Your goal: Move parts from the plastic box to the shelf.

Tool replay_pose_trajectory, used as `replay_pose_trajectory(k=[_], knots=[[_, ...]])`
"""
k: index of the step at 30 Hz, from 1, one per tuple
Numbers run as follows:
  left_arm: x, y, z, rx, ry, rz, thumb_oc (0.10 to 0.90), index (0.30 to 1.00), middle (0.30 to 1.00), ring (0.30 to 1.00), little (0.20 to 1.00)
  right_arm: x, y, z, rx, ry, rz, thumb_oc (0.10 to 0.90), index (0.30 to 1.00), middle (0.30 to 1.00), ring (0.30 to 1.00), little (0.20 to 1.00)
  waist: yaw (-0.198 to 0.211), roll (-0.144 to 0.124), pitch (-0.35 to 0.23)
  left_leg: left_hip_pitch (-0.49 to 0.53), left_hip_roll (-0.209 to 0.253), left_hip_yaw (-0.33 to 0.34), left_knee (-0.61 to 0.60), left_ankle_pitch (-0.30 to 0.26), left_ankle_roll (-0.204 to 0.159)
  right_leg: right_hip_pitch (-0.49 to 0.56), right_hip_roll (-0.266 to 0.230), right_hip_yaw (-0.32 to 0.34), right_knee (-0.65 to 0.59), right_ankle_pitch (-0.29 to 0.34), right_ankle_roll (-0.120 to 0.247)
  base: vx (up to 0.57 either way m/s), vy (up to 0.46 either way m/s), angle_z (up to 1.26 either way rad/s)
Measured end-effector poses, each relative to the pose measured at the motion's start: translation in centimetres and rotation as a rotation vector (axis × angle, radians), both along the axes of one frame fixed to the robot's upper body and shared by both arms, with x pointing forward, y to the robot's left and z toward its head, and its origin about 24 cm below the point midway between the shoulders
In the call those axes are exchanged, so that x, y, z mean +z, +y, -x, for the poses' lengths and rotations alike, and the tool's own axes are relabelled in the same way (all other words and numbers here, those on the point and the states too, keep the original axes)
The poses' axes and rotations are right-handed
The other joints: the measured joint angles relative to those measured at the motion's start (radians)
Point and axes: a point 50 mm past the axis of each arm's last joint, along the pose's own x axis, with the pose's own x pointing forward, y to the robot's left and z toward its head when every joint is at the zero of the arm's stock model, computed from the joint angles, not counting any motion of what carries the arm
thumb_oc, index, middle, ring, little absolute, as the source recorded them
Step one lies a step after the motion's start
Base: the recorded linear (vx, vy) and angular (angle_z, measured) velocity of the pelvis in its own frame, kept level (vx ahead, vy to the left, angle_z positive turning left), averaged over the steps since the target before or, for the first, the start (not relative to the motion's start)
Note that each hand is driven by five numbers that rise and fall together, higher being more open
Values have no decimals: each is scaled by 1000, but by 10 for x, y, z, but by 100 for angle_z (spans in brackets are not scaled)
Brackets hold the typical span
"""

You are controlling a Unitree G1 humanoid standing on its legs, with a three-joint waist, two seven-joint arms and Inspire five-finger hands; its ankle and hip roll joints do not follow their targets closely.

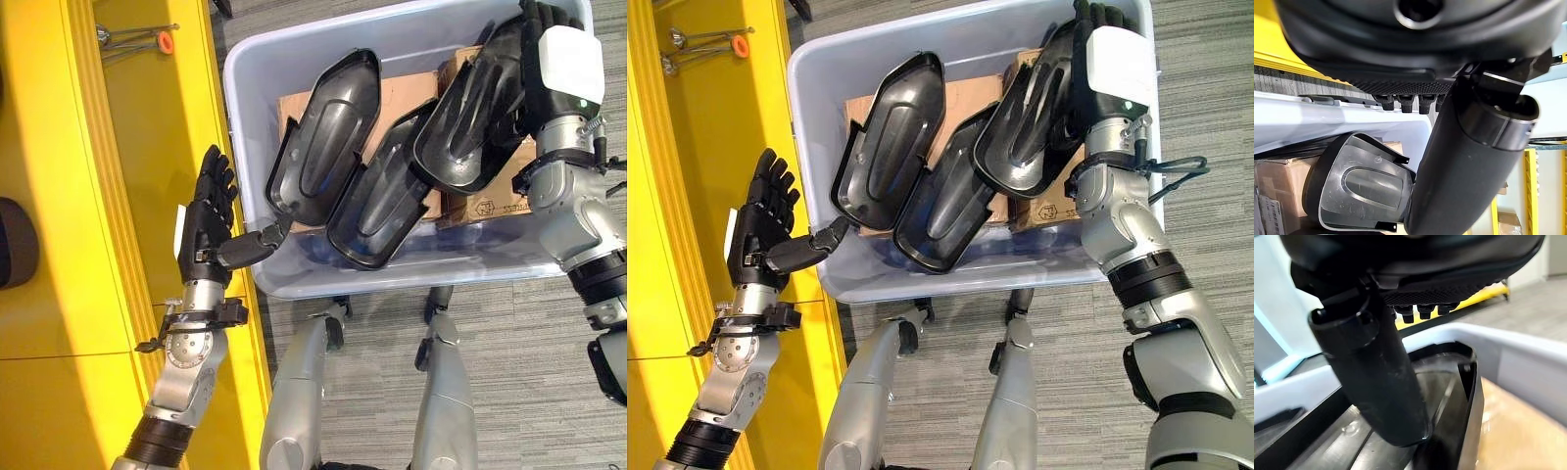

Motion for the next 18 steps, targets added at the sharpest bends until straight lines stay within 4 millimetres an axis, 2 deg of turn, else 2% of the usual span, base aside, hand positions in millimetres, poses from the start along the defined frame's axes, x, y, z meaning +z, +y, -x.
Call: replay_pose_trajectory(k=[3, 7, 11, 13, 16, 18], knots=[[0, 5, 4, -19, -8, -40, 900, 1000, 1000, 1000, 1000, 6, 1, 1, 24, -26, 31, 900, 1000, 1000, 1000, 1000, 0, 0, 0, 0, -1, 0, 2, -2, 0, 2, 0, -1, -5, 2, -3, 0, 0, 0], [-8, 12, 12, -13, 14, -19, 900, 1000, 1000, 1000, 1000, 17, 7, 10, 134, -129, -84, 900, 1000, 1000, 1000, 1000, -9, 0, 0, 0, -2, 5, 5, -5, 4, 6, 0, 3, -17, 9, -12, 10, 55, -3], [-11, 14, 16, -1, 12, -10, 900, 1000, 1000, 1000, 1000, 15, 28, 40, 304, -249, -164, 900, 1000, 1000, 1000, 1000, -33, 0, 0, 2, -4, 13, 6, -10, 10, 6, -2, 8, -19, 17, -12, -3, 60, -4], [-6, 12, 18, 8, -26, 5, 900, 1000, 1000, 1000, 1000, 11, 35, 56, 367, -297, -200, 900, 1000, 1000, 1000, 1000, -41, -1, 0, 3, -4, 21, 5, -12, 11, 1, -4, 13, -17, 17, -12, -5, 38, -7], [4, 8, 16, 15, -77, 41, 900, 1000, 1000, 1000, 1000, 1, 41, 79, 382, -405, -223, 900, 1000, 1000, 1000, 1000, -58, -1, 0, 15, -3, 36, 0, -12, 11, 1, -4, 27, -17, 17, -12, -17, 21, -9], [7, 6, 16, 20, -91, 57, 900, 1000, 1000, 1000, 1000, 1, 43, 82, 380, -438, -211, 900, 1000, 1000, 1000, 1000, -69, -1, 0, 21, -3, 43, -1, -15, 11, 2, -4, 36, -19, 16, -13, -18, 23, -11]])
